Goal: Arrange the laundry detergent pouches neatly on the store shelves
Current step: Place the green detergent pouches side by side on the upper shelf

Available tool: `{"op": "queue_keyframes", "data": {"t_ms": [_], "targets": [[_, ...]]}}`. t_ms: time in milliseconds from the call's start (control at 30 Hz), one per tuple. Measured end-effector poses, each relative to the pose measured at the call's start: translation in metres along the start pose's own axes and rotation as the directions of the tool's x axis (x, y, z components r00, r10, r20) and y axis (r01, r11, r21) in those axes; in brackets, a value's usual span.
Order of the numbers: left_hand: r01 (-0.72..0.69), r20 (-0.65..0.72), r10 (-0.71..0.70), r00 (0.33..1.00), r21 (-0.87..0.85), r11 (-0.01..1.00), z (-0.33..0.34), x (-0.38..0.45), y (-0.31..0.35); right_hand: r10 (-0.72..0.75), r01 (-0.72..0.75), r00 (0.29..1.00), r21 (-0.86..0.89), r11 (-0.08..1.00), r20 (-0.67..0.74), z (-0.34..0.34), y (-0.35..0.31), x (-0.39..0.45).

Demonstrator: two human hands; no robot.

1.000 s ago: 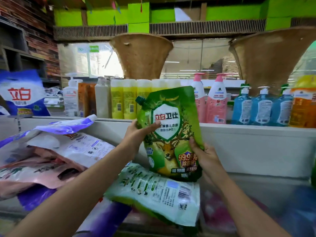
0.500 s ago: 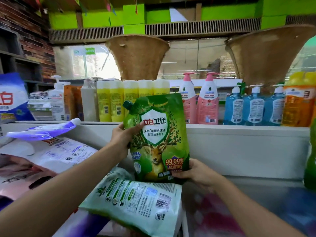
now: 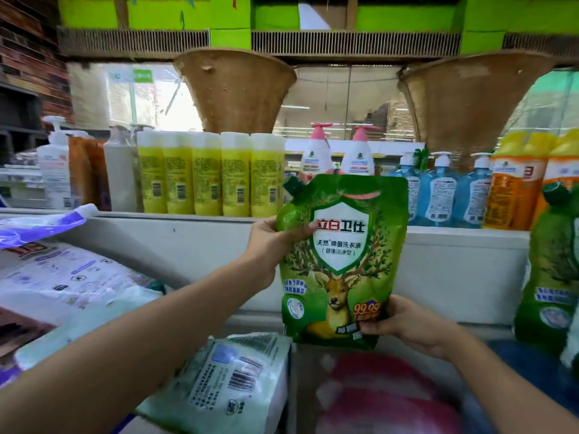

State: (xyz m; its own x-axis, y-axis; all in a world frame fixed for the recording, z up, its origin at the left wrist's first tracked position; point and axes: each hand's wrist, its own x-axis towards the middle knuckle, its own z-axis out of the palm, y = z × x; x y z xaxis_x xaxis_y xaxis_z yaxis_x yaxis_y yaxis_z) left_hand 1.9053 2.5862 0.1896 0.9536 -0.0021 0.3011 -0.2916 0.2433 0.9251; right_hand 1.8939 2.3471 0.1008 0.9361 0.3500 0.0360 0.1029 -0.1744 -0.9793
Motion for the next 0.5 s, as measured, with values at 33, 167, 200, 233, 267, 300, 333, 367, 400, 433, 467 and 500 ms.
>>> {"op": "queue_keyframes", "data": {"t_ms": [33,167,200,233,267,300,333,367,400,433,467,500], "targets": [[-0.006,0.01,0.006,1.0,-0.001,1.0,0.001,0.0,-0.004,0.005,-0.005,1.0,-0.021,1.0,0.01,-0.003,0.0,-0.001],[0.055,0.085,-0.063,0.994,0.091,0.994,-0.004,-0.003,-0.024,-0.001,0.005,1.0,-0.174,0.985,0.018,-0.01,-0.005,-0.002],[0.1,0.115,-0.113,0.987,0.114,0.988,-0.006,-0.006,-0.032,-0.006,0.005,1.0,-0.213,0.977,-0.002,-0.011,-0.003,-0.001],[0.142,0.148,-0.16,0.976,0.126,0.982,-0.007,-0.008,-0.04,-0.014,0.008,1.0,-0.242,0.97,-0.024,-0.012,-0.001,-0.001],[0.169,0.169,-0.188,0.968,0.123,0.978,-0.007,-0.011,-0.045,-0.028,0.016,0.999,-0.268,0.963,-0.042,-0.012,0.001,-0.001],[0.174,0.173,-0.192,0.966,0.115,0.978,-0.008,-0.011,-0.049,-0.042,0.021,0.997,-0.3,0.954,-0.065,-0.013,0.001,-0.001],[0.162,0.171,-0.179,0.969,0.11,0.981,-0.008,-0.01,-0.051,-0.056,0.025,0.995,-0.33,0.944,-0.085,-0.015,0.002,-0.001],[0.145,0.167,-0.162,0.973,0.113,0.983,-0.009,-0.009,-0.051,-0.06,0.024,0.994,-0.345,0.938,-0.094,-0.017,0.001,-0.001],[0.133,0.164,-0.152,0.975,0.119,0.984,-0.009,-0.007,-0.05,-0.061,0.025,0.994,-0.352,0.936,-0.09,-0.02,0.001,-0.003],[0.125,0.163,-0.145,0.976,0.124,0.984,-0.009,-0.006,-0.049,-0.06,0.026,0.995,-0.352,0.935,-0.086,-0.022,-0.001,-0.004],[0.124,0.16,-0.144,0.977,0.125,0.984,-0.009,-0.006,-0.048,-0.064,0.03,0.994,-0.345,0.938,-0.088,-0.024,-0.003,-0.005],[0.124,0.154,-0.142,0.978,0.122,0.985,-0.009,-0.006,-0.048,-0.067,0.029,0.992,-0.331,0.943,-0.103,-0.026,-0.004,-0.005]]}}
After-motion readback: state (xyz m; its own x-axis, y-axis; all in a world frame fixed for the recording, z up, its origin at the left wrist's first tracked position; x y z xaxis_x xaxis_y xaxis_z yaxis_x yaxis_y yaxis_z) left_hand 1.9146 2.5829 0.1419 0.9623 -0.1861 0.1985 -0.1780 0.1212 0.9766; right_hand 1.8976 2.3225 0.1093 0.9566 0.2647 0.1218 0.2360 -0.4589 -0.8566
